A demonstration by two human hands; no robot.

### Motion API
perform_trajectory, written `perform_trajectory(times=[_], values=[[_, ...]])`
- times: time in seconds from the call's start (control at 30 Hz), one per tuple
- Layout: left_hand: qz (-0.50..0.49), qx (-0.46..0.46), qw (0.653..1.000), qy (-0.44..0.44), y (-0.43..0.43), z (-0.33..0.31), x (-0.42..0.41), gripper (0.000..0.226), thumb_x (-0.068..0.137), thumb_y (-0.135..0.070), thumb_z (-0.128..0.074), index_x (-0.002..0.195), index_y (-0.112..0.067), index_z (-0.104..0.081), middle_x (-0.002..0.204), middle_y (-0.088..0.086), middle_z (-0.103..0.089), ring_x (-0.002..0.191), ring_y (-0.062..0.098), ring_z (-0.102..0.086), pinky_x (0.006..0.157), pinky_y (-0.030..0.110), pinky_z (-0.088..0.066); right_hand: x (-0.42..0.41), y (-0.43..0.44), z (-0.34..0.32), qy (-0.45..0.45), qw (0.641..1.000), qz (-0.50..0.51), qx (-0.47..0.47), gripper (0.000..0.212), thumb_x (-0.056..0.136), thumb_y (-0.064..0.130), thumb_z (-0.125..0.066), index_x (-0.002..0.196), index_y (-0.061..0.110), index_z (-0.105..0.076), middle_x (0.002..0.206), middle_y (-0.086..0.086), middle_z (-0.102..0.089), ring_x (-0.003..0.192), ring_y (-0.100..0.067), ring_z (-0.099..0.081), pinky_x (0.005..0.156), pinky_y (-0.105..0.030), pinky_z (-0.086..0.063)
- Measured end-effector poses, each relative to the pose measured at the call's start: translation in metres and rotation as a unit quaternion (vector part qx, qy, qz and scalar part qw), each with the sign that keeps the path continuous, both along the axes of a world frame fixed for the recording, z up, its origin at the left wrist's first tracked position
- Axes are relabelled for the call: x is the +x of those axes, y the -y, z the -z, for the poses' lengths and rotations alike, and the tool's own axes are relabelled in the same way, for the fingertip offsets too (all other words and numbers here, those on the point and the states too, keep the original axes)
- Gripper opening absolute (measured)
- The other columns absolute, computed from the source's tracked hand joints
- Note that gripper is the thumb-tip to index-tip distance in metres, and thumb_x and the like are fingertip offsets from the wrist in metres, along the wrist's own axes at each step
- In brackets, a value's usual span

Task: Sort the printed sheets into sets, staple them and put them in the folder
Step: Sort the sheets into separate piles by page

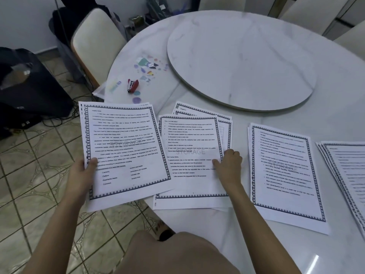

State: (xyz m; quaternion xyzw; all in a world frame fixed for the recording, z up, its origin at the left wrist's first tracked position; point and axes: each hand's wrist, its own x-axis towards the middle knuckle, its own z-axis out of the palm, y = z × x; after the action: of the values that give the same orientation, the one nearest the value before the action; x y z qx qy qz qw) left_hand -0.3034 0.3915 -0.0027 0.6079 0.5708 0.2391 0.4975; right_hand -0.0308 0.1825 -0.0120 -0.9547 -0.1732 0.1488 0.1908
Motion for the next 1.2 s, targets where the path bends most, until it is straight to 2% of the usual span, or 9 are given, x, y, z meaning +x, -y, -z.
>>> perform_trajectory(times=[0.17, 0.27, 0.33, 0.63, 0.73, 0.83, 0.93, 1.03, 1.2], values=[[0.004, 0.013, 1.0, 0.004, 0.007, -0.003, 0.003, 0.029, 0.097, -0.016, -0.044, 0.119, 0.001, -0.052, 0.111, 0.013, -0.058, 0.094, 0.024, -0.054, 0.078, 0.035, -0.04, -0.004, -0.002, 0.005, 0.017, 1.0, -0.006, 0.013, 0.024, 0.091, 0.007, -0.046, 0.112, -0.004, -0.05, 0.113, -0.018, -0.052, 0.108, -0.031, -0.046, 0.081, -0.037, -0.039], [0.003, 0.012, 1.0, 0.014, 0.007, -0.004, 0.002, 0.029, 0.097, -0.016, -0.044, 0.119, 0.002, -0.051, 0.114, 0.017, -0.058, 0.096, 0.027, -0.055, 0.08, 0.038, -0.042, 0.005, 0.005, 0.002, 0.008, 0.997, 0.011, 0.073, 0.016, 0.092, 0.011, -0.044, 0.1, 0.003, -0.056, 0.091, -0.008, -0.056, 0.086, -0.026, -0.053, 0.064, -0.029, -0.036], [-0.002, 0.007, 1.0, 0.015, 0.006, -0.005, -0.001, 0.03, 0.097, -0.018, -0.045, 0.12, 0.001, -0.051, 0.118, 0.019, -0.058, 0.101, 0.032, -0.057, 0.082, 0.04, -0.044, 0.016, 0.011, -0.004, -0.008, 0.992, 0.016, 0.129, 0.013, 0.093, 0.012, -0.046, 0.095, 0.004, -0.056, 0.082, -0.005, -0.056, 0.076, -0.023, -0.052, 0.062, -0.027, -0.034], [0.001, -0.002, 0.996, 0.094, 0.008, -0.024, 0.005, 0.021, 0.097, -0.018, -0.044, 0.116, -0.012, -0.051, 0.111, 0.009, -0.059, 0.094, 0.026, -0.058, 0.081, 0.038, -0.048, 0.058, 0.029, -0.028, -0.021, 0.961, 0.089, 0.259, 0.022, 0.093, 0.012, -0.049, 0.109, 0.002, -0.06, 0.099, -0.01, -0.063, 0.088, -0.019, -0.053, 0.076, -0.024, -0.036], [-0.002, -0.002, 0.992, 0.122, 0.008, -0.034, 0.011, 0.011, 0.097, -0.019, -0.044, 0.105, -0.019, -0.052, 0.1, 0.001, -0.061, 0.083, 0.013, -0.06, 0.071, 0.032, -0.049, 0.061, 0.03, -0.028, -0.019, 0.957, 0.101, 0.272, 0.022, 0.093, 0.013, -0.049, 0.107, 0.001, -0.06, 0.102, -0.014, -0.064, 0.087, -0.02, -0.053, 0.076, -0.025, -0.036], [0.012, 0.004, 0.988, 0.155, 0.009, -0.048, 0.021, 0.014, 0.097, -0.019, -0.044, 0.109, -0.02, -0.053, 0.097, -0.007, -0.063, 0.082, 0.009, -0.061, 0.067, 0.03, -0.052, 0.056, 0.028, -0.024, -0.033, 0.954, 0.11, 0.276, 0.023, 0.093, 0.013, -0.049, 0.109, 0.002, -0.06, 0.103, -0.013, -0.064, 0.089, -0.02, -0.054, 0.077, -0.024, -0.036], [0.019, 0.007, 0.98, 0.197, 0.013, -0.066, 0.035, 0.015, 0.097, -0.017, -0.044, 0.106, -0.021, -0.055, 0.095, -0.009, -0.064, 0.076, 0.005, -0.066, 0.057, 0.018, -0.056, 0.047, 0.025, -0.02, -0.052, 0.953, 0.106, 0.278, 0.023, 0.093, 0.014, -0.049, 0.111, 0.003, -0.059, 0.101, -0.009, -0.063, 0.089, -0.018, -0.053, 0.078, -0.023, -0.036], [0.037, 0.006, 0.971, 0.235, 0.016, -0.084, 0.052, 0.018, 0.097, -0.016, -0.045, 0.098, -0.029, -0.057, 0.098, -0.008, -0.065, 0.073, -0.001, -0.068, 0.059, 0.016, -0.056, 0.036, 0.023, -0.016, -0.075, 0.951, 0.103, 0.282, 0.022, 0.094, 0.014, -0.048, 0.111, 0.003, -0.059, 0.095, -0.003, -0.057, 0.089, -0.015, -0.051, 0.078, -0.023, -0.036], [0.084, 0.014, 0.958, 0.275, 0.025, -0.108, 0.083, 0.019, 0.096, -0.014, -0.044, 0.103, -0.025, -0.057, 0.095, -0.012, -0.068, 0.079, 0.001, -0.068, 0.066, 0.019, -0.057, 0.024, 0.023, -0.006, -0.109, 0.952, 0.083, 0.275, 0.02, 0.094, 0.013, -0.048, 0.108, 0.004, -0.06, 0.094, -0.003, -0.061, 0.092, -0.022, -0.059, 0.072, -0.024, -0.043]])
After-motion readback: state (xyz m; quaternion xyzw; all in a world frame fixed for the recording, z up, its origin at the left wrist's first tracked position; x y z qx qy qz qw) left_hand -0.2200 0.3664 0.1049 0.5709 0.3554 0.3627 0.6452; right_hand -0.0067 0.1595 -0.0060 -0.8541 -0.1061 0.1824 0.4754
